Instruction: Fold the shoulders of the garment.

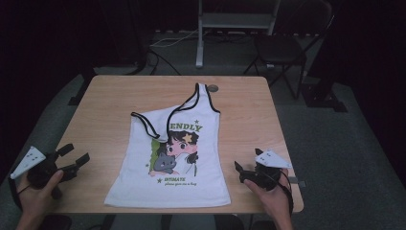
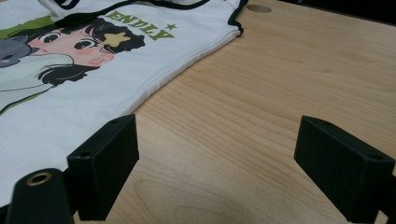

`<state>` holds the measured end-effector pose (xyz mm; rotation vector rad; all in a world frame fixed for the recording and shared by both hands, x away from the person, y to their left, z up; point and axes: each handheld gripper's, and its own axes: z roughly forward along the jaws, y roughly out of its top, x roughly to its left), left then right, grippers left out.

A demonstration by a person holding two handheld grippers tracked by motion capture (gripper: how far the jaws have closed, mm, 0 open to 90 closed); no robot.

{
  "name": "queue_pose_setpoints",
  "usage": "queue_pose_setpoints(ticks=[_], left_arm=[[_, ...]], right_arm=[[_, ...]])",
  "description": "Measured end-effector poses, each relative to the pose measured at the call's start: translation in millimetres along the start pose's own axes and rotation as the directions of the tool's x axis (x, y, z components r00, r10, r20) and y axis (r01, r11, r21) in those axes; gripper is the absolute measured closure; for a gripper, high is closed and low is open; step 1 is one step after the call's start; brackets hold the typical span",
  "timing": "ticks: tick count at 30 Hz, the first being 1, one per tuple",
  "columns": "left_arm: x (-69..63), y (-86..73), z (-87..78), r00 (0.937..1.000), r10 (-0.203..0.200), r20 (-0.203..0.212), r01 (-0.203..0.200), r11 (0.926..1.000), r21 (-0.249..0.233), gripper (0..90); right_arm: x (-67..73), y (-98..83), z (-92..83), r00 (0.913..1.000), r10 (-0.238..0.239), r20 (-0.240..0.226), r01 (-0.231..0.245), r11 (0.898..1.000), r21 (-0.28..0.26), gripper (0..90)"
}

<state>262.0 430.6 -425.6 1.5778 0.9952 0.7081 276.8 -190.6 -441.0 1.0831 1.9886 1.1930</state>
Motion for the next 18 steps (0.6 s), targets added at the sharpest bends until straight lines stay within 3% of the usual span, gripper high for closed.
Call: queue_pose_setpoints(ticks=[9,18], left_arm=[[-0.9,-7.2,-1.2,0.9997,-0.020,-0.012,0.019,0.9997,-0.011,20.0],[5.3,-11.7,2.7,0.9993,-0.035,-0.012,0.035,0.9994,0.003,20.0]], right_arm=[[-5.2,7.4,3.1,0.9992,0.030,-0.028,-0.030,1.000,-0.002,13.2],[-36.7,97.0,23.9,0.9988,-0.039,-0.031,0.037,0.998,-0.058,13.2]])
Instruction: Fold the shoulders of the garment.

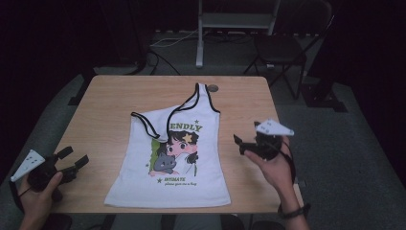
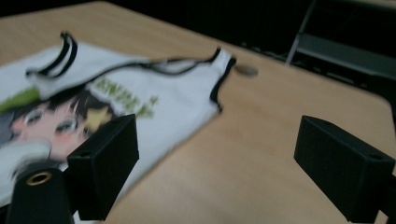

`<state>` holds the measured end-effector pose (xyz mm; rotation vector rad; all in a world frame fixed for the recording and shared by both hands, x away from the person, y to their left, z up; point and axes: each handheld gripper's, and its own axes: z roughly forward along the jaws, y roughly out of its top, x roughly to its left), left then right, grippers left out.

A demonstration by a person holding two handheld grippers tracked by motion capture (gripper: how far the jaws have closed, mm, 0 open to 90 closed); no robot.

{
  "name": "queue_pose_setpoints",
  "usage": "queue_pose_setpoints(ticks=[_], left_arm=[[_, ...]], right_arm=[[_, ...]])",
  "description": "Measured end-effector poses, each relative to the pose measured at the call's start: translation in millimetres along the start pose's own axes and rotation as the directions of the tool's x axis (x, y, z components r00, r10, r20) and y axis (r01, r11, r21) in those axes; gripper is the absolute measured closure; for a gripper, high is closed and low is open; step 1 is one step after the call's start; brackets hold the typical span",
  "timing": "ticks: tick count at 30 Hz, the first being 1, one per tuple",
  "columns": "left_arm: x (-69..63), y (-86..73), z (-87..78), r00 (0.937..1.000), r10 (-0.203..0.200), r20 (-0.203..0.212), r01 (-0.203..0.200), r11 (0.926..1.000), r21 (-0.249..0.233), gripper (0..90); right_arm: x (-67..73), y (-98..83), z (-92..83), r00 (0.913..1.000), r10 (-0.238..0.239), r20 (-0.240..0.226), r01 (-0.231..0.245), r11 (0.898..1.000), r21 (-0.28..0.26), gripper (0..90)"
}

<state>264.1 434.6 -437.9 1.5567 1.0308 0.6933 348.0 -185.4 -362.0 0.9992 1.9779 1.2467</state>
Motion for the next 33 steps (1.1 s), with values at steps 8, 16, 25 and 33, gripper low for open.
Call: queue_pose_setpoints(ticks=[8,16,25,33], left_arm=[[-0.6,0.4,0.8,1.0000,-0.004,-0.001,0.004,1.0000,0.009,20.0],[-1.1,0.5,2.0,1.0000,-0.005,-0.005,0.005,0.9999,0.012,20.0],[-0.3,-0.3,-1.4,0.9998,-0.011,-0.019,0.012,0.9999,0.006,20.0],[-4.1,0.2,0.0,0.9992,0.033,-0.022,-0.032,0.9991,0.028,20.0]], right_arm=[[-30.2,71.3,67.8,0.9989,-0.046,-0.004,0.046,0.999,0.023,13.3],[-45.9,99.3,162.6,0.9998,-0.016,-0.010,0.017,0.994,0.112,13.8],[-61.0,98.6,241.1,0.9969,0.077,0.018,-0.079,0.968,0.238,33.3],[-65.1,84.3,286.0,0.9892,0.137,0.054,-0.147,0.941,0.305,52.0]])
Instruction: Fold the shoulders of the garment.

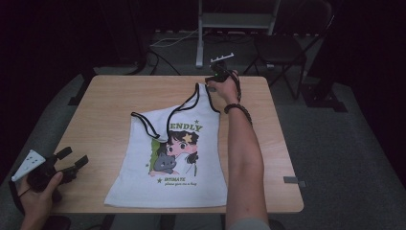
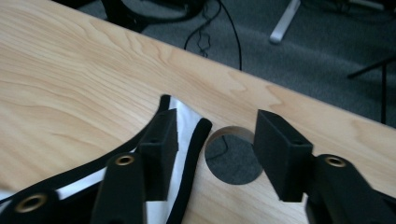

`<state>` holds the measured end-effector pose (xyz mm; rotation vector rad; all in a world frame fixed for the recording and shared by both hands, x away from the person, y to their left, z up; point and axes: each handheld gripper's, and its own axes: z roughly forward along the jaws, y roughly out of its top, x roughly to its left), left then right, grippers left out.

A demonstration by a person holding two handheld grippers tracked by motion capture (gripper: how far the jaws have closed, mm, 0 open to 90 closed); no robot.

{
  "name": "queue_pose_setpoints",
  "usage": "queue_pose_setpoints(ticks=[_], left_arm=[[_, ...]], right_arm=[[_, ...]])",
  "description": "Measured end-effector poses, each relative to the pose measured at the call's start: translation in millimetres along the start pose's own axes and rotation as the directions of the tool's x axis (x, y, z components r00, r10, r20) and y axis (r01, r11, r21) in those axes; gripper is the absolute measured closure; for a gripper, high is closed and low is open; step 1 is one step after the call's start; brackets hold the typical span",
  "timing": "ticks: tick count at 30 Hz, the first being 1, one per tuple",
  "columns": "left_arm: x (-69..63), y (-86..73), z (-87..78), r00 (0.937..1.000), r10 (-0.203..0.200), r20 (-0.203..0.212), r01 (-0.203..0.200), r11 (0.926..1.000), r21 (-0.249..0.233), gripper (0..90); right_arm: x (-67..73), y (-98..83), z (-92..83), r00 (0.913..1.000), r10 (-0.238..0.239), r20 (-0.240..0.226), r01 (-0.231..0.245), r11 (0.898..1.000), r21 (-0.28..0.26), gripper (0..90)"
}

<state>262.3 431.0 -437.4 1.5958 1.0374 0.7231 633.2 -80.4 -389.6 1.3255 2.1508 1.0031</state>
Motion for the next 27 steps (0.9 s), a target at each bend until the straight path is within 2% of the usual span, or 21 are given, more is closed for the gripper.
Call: queue_pose_setpoints(ticks=[4,12,18,22,23,27], left_arm=[[-2.1,0.2,1.1,1.0000,0.009,-0.002,-0.009,1.0000,0.004,20.0],[-1.7,-0.1,0.4,1.0000,0.006,0.003,-0.006,1.0000,0.002,20.0],[-2.6,0.2,1.2,1.0000,0.006,0.004,-0.006,1.0000,0.007,20.0],[-3.1,0.1,1.5,1.0000,0.007,0.006,-0.007,1.0000,0.006,20.0],[-3.0,0.2,1.4,0.9999,0.008,0.006,-0.008,0.9999,0.006,20.0],[-3.2,0.2,1.3,0.9999,0.014,0.009,-0.014,0.9999,0.009,20.0]], right_arm=[[1.7,-3.5,19.3,1.0000,-0.002,0.002,0.002,0.999,0.039,56.0],[7.3,-10.1,41.8,0.9998,0.011,0.017,-0.013,0.998,0.065,56.4],[8.8,-11.6,48.4,0.9994,0.021,0.028,-0.022,0.998,0.058,64.0],[10.6,-13.1,50.7,0.9999,0.013,0.008,-0.013,0.998,0.060,73.2],[11.2,-13.2,51.3,1.0000,0.002,0.003,-0.002,0.998,0.057,74.4],[11.7,-13.0,51.7,0.9999,0.008,-0.009,-0.007,0.998,0.056,79.3]])
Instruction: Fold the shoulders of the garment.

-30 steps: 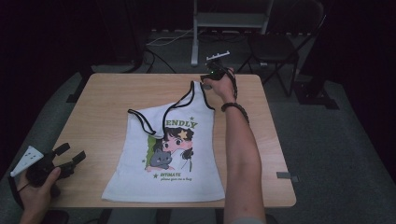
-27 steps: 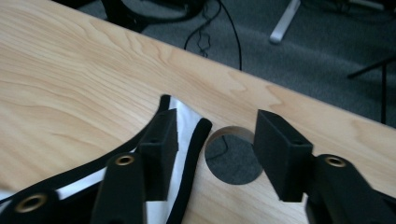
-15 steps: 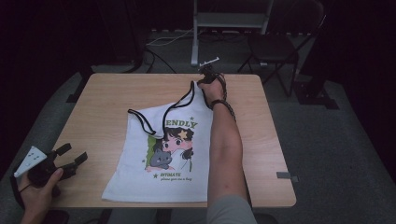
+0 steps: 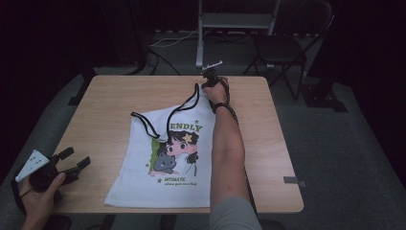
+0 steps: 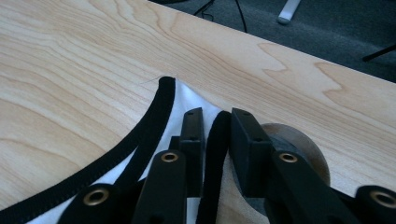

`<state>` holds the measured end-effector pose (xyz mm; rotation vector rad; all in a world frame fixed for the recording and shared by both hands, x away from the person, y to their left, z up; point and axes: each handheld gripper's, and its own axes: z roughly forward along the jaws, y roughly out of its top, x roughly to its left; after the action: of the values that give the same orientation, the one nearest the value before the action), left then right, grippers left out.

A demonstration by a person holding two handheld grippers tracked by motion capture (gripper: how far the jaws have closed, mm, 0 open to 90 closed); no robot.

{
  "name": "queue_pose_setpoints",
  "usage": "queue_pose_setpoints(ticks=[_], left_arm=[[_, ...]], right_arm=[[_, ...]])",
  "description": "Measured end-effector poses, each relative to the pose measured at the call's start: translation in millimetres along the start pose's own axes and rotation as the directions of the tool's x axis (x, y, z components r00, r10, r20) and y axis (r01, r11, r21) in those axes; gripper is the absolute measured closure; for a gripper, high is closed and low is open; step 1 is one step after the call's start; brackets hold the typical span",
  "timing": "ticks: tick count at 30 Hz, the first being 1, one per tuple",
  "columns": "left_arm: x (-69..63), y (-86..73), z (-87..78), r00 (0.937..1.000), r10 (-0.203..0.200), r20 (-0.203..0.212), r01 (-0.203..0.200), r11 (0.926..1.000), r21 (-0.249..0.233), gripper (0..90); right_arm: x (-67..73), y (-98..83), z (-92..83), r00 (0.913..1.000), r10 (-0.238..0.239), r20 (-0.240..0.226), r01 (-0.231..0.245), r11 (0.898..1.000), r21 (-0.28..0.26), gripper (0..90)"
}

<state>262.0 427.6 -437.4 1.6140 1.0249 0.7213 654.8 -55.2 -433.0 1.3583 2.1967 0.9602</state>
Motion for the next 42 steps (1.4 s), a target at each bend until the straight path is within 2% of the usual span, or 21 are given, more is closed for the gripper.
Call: queue_pose_setpoints(ticks=[3,8,12,16,22,32,42], left_arm=[[-0.2,0.0,-0.1,1.0000,0.001,0.001,-0.001,1.0000,0.000,20.0],[-0.7,-0.1,-0.1,1.0000,0.003,0.005,-0.003,1.0000,-0.001,20.0],[-0.4,-0.1,-0.3,1.0000,0.001,0.007,-0.001,1.0000,-0.001,20.0],[-1.0,0.1,0.3,0.9999,0.005,0.011,-0.005,1.0000,0.004,20.0],[-3.2,0.7,1.7,0.9998,0.020,0.009,-0.020,0.9997,0.017,20.0],[-4.6,0.7,2.0,0.9996,0.028,0.007,-0.028,0.9994,0.018,20.0],[-4.7,0.7,1.6,0.9995,0.029,0.011,-0.029,0.9994,0.018,20.0]], right_arm=[[2.0,-1.0,-0.3,0.9996,0.016,-0.024,-0.016,1.000,-0.009,83.0],[3.2,1.3,-8.5,0.9966,0.042,-0.071,-0.046,0.997,-0.064,84.2],[3.1,1.2,-21.0,0.9920,0.037,-0.121,-0.050,0.993,-0.109,84.3],[4.3,-2.3,-33.9,0.9893,0.021,-0.144,-0.041,0.990,-0.138,84.2],[11.6,-8.6,-49.0,0.9883,-0.011,-0.152,-0.014,0.987,-0.162,84.1],[22.8,-12.6,-59.8,0.9871,0.001,-0.160,-0.032,0.981,-0.191,84.3],[34.4,-19.9,-68.3,0.9877,-0.016,-0.155,-0.016,0.979,-0.205,84.1]])
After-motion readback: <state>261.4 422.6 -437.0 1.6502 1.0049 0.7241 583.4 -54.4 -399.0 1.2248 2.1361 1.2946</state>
